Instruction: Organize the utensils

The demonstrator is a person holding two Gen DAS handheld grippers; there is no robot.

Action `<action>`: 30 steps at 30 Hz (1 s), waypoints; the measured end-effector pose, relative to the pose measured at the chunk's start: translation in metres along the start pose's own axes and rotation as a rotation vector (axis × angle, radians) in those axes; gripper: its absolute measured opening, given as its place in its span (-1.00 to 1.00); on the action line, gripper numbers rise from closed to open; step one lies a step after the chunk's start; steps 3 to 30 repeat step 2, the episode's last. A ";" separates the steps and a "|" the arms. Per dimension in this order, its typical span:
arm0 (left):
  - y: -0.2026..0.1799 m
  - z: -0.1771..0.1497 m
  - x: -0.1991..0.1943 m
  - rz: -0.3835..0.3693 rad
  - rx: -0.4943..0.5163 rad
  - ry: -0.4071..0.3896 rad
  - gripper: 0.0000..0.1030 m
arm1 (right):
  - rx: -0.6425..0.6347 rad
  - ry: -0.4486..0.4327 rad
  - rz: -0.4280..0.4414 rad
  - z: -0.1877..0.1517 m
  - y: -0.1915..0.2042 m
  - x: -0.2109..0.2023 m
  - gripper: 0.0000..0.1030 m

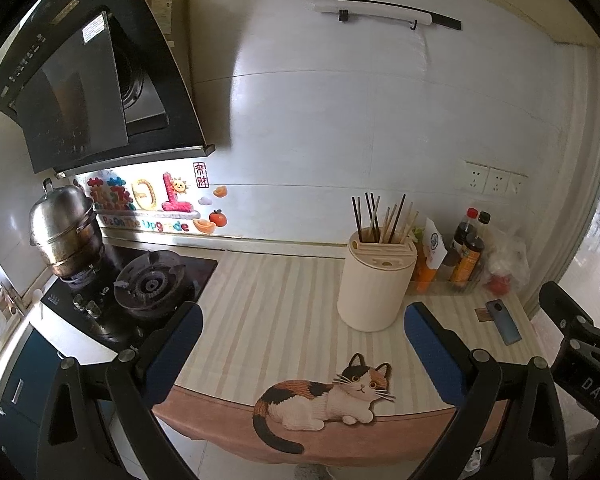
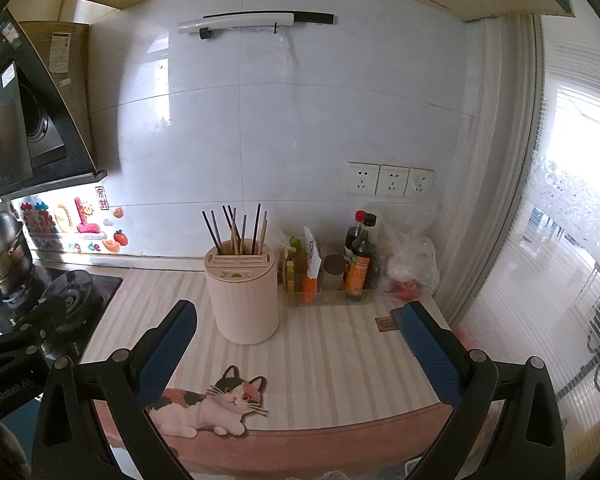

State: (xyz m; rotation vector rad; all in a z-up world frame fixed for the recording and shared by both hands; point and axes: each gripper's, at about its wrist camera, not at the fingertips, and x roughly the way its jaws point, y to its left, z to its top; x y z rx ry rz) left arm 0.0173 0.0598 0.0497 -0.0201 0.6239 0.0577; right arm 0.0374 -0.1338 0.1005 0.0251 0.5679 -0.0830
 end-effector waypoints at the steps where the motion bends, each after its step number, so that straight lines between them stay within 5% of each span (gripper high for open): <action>1: 0.001 0.000 0.000 0.000 0.000 -0.001 1.00 | -0.001 -0.001 -0.001 0.000 0.000 0.000 1.00; 30: 0.000 -0.001 -0.001 -0.001 0.002 -0.001 1.00 | -0.002 -0.001 -0.001 -0.001 0.001 0.000 1.00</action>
